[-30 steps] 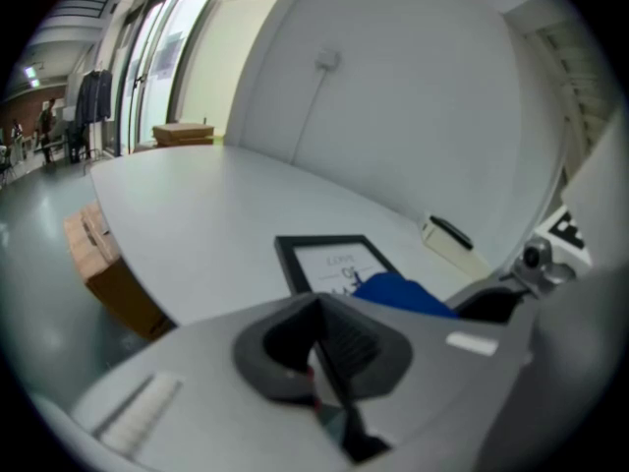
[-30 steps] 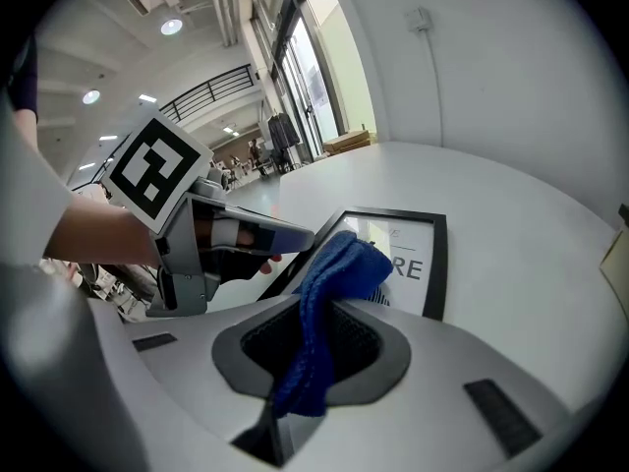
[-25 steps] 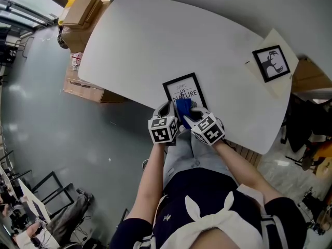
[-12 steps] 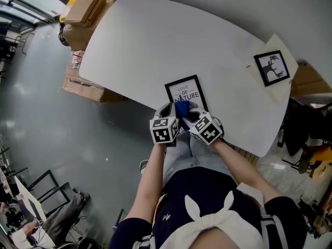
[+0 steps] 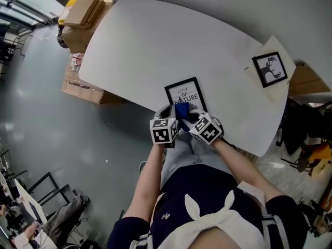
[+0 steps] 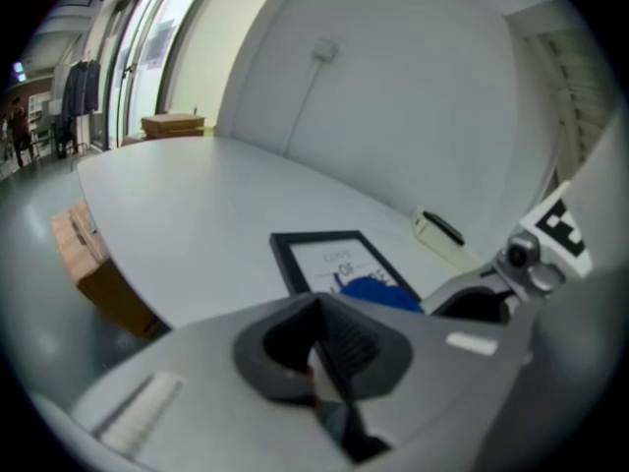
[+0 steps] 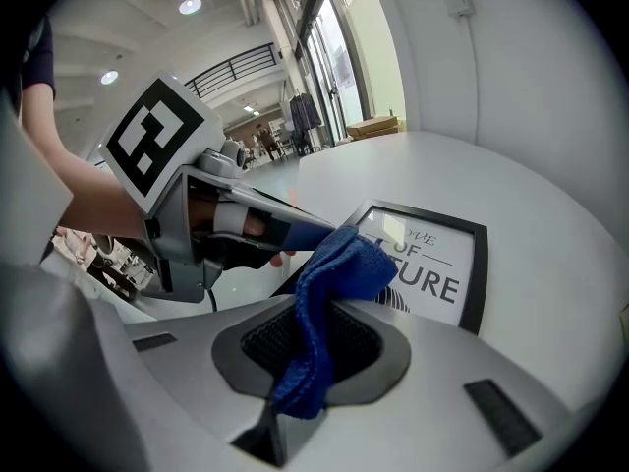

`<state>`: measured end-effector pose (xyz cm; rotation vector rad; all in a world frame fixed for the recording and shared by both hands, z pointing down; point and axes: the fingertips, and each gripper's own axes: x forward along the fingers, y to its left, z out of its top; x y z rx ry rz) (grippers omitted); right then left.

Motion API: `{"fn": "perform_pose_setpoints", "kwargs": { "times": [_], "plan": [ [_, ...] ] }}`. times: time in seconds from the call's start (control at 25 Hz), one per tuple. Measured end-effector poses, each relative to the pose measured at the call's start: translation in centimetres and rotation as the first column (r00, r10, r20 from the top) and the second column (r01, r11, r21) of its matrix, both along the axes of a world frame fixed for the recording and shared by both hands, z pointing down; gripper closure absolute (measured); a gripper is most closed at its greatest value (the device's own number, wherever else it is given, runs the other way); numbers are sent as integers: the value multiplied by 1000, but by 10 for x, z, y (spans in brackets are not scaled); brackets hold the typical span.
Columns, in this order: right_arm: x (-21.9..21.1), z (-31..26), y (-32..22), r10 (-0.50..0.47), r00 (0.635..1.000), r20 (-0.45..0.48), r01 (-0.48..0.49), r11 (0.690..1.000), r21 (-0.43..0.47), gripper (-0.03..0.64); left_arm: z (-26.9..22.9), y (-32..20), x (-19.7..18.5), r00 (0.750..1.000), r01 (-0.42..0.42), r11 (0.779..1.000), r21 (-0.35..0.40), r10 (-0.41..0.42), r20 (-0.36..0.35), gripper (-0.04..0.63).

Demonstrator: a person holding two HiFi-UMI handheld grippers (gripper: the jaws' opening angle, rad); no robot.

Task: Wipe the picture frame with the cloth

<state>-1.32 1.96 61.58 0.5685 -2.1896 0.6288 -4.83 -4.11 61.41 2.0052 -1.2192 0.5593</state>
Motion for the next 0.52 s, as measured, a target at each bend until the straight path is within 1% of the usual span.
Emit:
{"fn": "perform_pose_setpoints", "kwargs": {
  "times": [0.16,0.4,0.52],
  "plan": [
    [-1,-1,0,-7,1000,1,7,1000,9,555,0,0,0,1000,-10,1000,0,10,0,592],
    [1,2,0,-43,999,-1,43,999,25,555,2,1,2,1000,13,1000,-6,-13,3,592],
    [-1,3,0,-55,998,2,55,998,12,555,2,-1,-1,1000,28,1000,-4,-28,-8,592]
  ]
}}
